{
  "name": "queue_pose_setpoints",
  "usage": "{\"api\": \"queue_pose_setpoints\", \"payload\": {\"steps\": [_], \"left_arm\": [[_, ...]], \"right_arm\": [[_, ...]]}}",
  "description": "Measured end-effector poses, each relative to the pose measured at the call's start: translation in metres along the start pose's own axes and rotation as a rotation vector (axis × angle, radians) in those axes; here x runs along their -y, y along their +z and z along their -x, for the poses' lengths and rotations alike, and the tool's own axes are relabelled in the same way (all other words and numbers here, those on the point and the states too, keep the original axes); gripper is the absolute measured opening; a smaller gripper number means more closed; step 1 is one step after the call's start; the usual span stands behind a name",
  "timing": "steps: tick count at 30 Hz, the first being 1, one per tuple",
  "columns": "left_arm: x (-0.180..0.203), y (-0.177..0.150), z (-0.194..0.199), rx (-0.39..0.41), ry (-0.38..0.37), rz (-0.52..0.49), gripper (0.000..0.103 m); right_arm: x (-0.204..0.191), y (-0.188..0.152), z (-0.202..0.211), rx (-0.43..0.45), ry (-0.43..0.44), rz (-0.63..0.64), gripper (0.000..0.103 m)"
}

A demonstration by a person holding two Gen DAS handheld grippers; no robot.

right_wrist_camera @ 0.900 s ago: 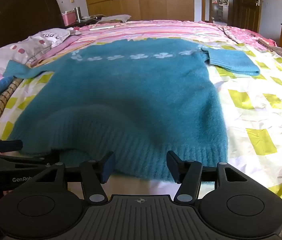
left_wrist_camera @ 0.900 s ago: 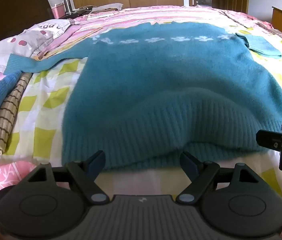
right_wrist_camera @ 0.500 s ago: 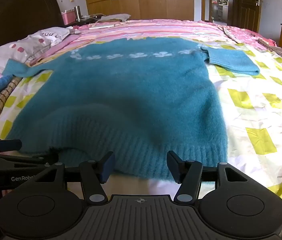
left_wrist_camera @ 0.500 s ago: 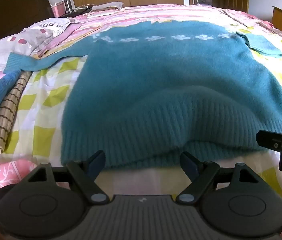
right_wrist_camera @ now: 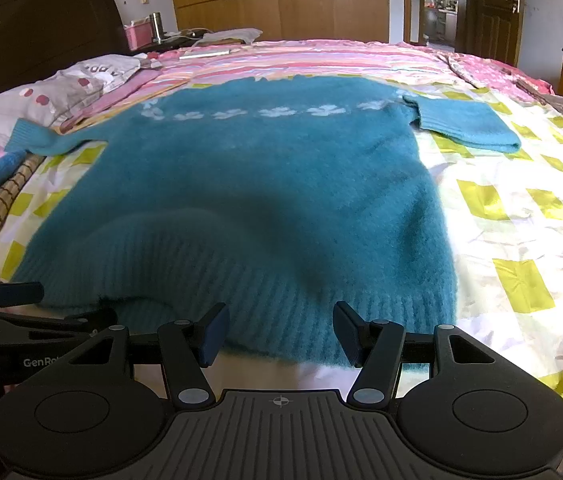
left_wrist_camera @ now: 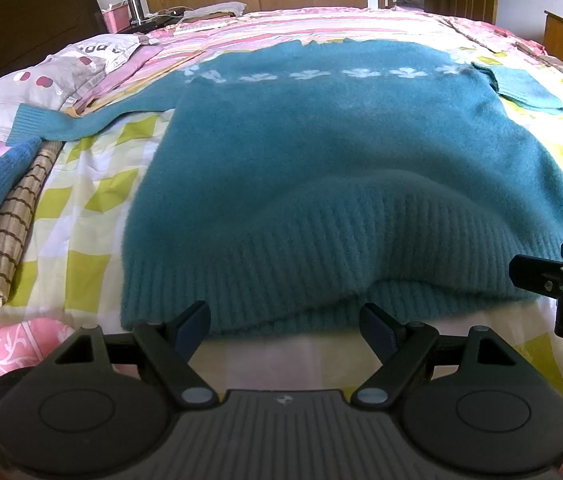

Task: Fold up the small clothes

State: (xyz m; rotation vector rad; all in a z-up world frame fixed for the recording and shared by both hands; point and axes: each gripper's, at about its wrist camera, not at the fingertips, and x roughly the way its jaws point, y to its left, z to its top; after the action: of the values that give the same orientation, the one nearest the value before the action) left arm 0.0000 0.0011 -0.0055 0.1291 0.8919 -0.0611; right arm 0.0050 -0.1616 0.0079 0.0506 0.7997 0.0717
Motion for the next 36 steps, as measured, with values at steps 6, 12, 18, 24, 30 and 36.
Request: {"api": "queue_pose_setpoints", "payload": {"steps": [6, 12, 18, 24, 30, 36], "left_arm": [[0.000, 0.003, 0.001, -0.003, -0.004, 0.002, 0.087], [-0.002, 0.004, 0.001, -0.002, -0.011, 0.005, 0.087], [-0.003, 0.007, 0.001, -0.001, -0.016, 0.014, 0.087], [-0.002, 0.011, 0.001, 0.001, -0.022, 0.013, 0.087], [-0.002, 0.017, 0.001, 0.005, -0.028, 0.011, 0.087], [-0.002, 0.022, 0.000, 0.006, -0.030, 0.006, 0.087]], "right_arm": [[-0.002, 0.003, 0.001, 0.002, 0.005, 0.004, 0.057], [-0.004, 0.008, -0.001, 0.002, 0.006, 0.008, 0.057], [-0.005, 0.009, -0.002, 0.003, 0.006, 0.012, 0.057], [-0.005, 0.012, -0.003, 0.005, 0.008, 0.015, 0.057], [-0.005, 0.015, -0.004, 0.004, 0.010, 0.016, 0.057], [-0.005, 0.020, -0.008, 0.005, 0.013, 0.015, 0.057]]}}
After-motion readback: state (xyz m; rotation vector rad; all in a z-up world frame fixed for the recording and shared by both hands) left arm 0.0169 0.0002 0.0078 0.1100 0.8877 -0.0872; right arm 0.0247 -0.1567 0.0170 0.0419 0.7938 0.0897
